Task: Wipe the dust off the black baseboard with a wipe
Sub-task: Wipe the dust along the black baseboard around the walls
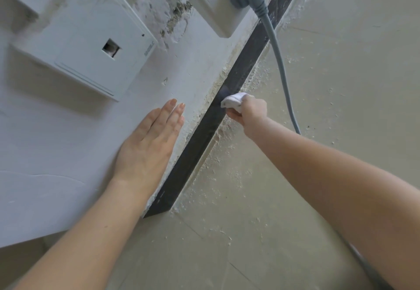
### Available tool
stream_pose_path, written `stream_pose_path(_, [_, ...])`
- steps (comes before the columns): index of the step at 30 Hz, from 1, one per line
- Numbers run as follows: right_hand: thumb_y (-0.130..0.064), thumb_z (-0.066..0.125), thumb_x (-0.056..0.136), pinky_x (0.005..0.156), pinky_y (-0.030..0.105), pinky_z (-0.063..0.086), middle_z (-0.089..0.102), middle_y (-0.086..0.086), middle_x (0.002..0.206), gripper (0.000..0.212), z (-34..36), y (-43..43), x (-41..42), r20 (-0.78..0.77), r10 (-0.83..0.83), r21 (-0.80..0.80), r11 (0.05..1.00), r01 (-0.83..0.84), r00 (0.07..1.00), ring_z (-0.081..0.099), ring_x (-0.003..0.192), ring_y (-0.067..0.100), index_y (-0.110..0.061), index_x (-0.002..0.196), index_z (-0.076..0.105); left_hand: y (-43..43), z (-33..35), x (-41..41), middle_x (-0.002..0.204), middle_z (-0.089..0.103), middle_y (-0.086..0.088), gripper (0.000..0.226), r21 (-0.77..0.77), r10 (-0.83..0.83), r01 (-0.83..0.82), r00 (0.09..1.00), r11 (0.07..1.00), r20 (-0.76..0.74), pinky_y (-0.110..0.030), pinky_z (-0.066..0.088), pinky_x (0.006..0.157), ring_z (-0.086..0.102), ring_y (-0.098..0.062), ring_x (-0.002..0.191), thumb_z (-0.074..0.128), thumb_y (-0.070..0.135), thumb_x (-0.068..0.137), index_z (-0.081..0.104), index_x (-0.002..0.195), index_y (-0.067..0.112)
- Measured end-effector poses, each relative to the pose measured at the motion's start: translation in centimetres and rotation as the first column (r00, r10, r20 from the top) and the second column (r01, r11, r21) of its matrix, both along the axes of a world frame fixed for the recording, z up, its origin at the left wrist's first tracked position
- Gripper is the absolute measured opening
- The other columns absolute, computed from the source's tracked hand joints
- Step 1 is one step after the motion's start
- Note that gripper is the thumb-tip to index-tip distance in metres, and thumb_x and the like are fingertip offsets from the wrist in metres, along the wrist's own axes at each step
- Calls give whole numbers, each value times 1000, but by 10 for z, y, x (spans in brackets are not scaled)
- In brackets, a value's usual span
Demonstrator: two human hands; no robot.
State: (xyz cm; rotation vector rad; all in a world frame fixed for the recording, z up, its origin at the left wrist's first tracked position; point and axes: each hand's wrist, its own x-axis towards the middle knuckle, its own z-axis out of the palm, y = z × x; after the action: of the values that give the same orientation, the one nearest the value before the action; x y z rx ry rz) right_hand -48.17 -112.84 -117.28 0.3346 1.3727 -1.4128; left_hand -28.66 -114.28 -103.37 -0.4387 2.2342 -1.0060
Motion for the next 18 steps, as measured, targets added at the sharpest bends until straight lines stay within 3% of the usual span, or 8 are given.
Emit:
stream_pose_path(2, [-21, 41, 97, 48, 28, 49, 57, 9, 74, 26, 0, 11, 10, -39, -2, 92, 996, 6, 999, 53, 51, 17, -4, 112, 53, -1, -1, 0, 145, -38, -19, 68, 4, 1, 0, 1000, 1000, -14, -51, -31, 97, -34, -35, 134, 22, 24, 101, -27, 141, 0])
stream_pose_path(4, [-19, 39, 96, 44, 27, 45, 57, 12, 67, 24, 0, 25, 38, -24, 296, 137, 947, -290, 955, 50, 44, 18, -2, 102, 54, -1, -2, 0, 144, -40, -19, 68, 13, 8, -8, 1000, 1000, -4, -52, -30, 96, -36, -35, 132, 21, 24, 100, -29, 140, -1])
stream_pose_path(6, [-11, 40, 93, 43, 25, 49, 59, 14, 69, 20, 4, 31, 65, 40, 608, 49, 791, -609, 793, 52, 42, 18, -1, 97, 56, -1, -3, 1, 143, -42, -19, 69, 6, 9, -9, 1000, 1000, -10, -52, -30, 96, -38, -35, 131, 21, 24, 100, -30, 139, -1])
stream_pose_path(7, [-8, 39, 91, 45, 25, 50, 60, 14, 71, 19, 6, 27, 69, 39, 662, -5, 749, -663, 748, 54, 44, 18, -1, 94, 57, -2, -4, 2, 142, -42, -19, 70, 3, 7, -7, 1000, 1000, -17, -51, -31, 97, -38, -35, 131, 21, 25, 100, -31, 139, -1])
stream_pose_path(10, [-9, 38, 95, 51, 22, 45, 51, 7, 70, 24, 14, 1, 41, -14, 504, 16, 863, -504, 863, 49, 53, 13, -10, 73, 46, -2, -6, 3, 143, -41, -19, 70, 6, -10, 10, 999, 1000, -34, -50, -31, 97, -37, -35, 131, 22, 26, 100, -29, 140, -1])
stream_pose_path(12, [-9, 40, 96, 49, 19, 46, 47, 5, 70, 23, 14, -12, 10, -71, 367, 26, 930, -366, 928, 48, 57, 11, -13, 73, 42, -1, -7, 4, 144, -40, -20, 70, 3, -15, 15, 999, 1000, -37, -50, -30, 98, -36, -35, 131, 22, 27, 99, -28, 141, -1])
stream_pose_path(14, [-6, 42, 93, 46, 18, 49, 57, 8, 65, 11, 9, -15, -10, -118, 254, 9, 967, -255, 960, 51, 60, 12, -11, 86, 50, -2, -9, 4, 143, -41, -20, 71, 1, 3, -3, 999, 1000, -50, -49, -31, 98, -38, -36, 130, 22, 26, 99, -29, 140, -1])
stream_pose_path(18, [-11, 37, 95, 50, 24, 47, 60, 10, 77, 34, 12, 7, -12, -279, 295, 92, 956, -280, 914, 52, 55, 15, -6, 125, 50, 1, -13, -3, 144, -38, -20, 70, 20, 31, -30, 997, 999, -64, -52, -31, 95, -36, -36, 131, 22, 24, 99, -28, 139, -2])
